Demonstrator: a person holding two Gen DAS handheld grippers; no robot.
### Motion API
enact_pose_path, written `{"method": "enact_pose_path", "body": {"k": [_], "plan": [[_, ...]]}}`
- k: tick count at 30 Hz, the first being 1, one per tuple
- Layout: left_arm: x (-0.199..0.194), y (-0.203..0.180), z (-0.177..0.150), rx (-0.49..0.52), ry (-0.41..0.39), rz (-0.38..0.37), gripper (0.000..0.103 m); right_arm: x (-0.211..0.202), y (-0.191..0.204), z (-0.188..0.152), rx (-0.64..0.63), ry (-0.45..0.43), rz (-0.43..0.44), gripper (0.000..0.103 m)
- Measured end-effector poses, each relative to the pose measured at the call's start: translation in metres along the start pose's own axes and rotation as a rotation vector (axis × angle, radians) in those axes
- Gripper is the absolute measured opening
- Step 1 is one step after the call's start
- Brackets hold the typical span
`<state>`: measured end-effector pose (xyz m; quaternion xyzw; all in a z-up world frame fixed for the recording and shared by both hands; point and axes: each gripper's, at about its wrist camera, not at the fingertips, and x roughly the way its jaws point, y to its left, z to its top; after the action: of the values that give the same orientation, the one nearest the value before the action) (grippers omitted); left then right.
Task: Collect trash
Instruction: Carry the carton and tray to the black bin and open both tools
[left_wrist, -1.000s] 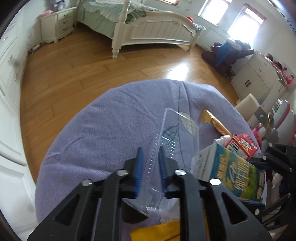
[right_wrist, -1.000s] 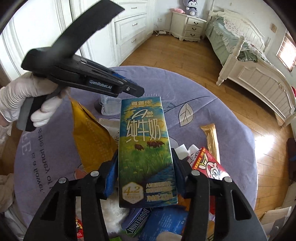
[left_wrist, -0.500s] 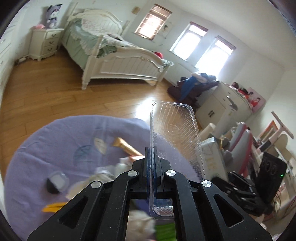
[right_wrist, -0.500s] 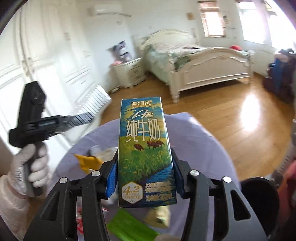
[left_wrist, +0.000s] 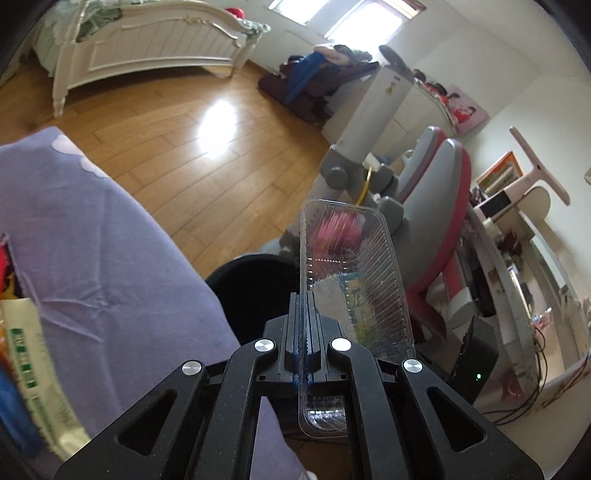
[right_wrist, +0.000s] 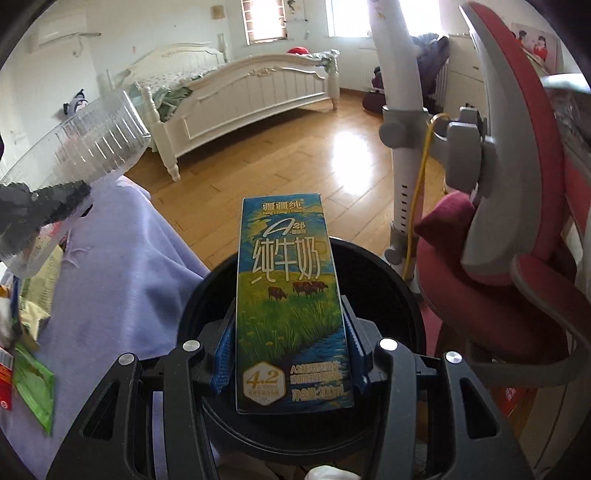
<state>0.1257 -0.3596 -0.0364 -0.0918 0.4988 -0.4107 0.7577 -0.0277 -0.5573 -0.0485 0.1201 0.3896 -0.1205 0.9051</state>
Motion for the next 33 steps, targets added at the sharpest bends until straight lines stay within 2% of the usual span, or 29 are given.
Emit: {"method": "enact_pose_path", "body": {"k": [6,13,22,26,28,31,32,33], "plan": [[0.079,-0.018,0.005,0.037,0.102,0.076,0.003,0.029,-0.023,-0.013,0.073,0.064,0.027,0.049],[0.124,-0.019,0.002,0.069,0.175,0.136,0.003,0.056,-0.028,-0.028,0.109,0.111,0.058,0.049],[0.138,-0.018,-0.003,0.1,0.218,0.168,0.003,0.075,-0.038,-0.037,0.137,0.131,0.087,0.051],[0.131,-0.014,-0.005,0.112,0.214,0.182,0.003,0.078,-0.041,-0.039,0.133,0.13,0.092,0.054],[0.13,-0.015,-0.004,0.114,0.212,0.191,0.007,0.075,-0.041,-0.039,0.135,0.125,0.093,0.072],[0.122,-0.022,-0.004,0.133,0.202,0.181,0.025,0.07,-0.041,-0.04,0.143,0.109,0.1,0.079],[0.118,-0.025,-0.005,0.146,0.193,0.183,0.041,0.068,-0.04,-0.04,0.14,0.106,0.098,0.079],[0.112,-0.029,-0.006,0.162,0.178,0.206,0.07,0.066,-0.04,-0.04,0.137,0.104,0.099,0.079]]}}
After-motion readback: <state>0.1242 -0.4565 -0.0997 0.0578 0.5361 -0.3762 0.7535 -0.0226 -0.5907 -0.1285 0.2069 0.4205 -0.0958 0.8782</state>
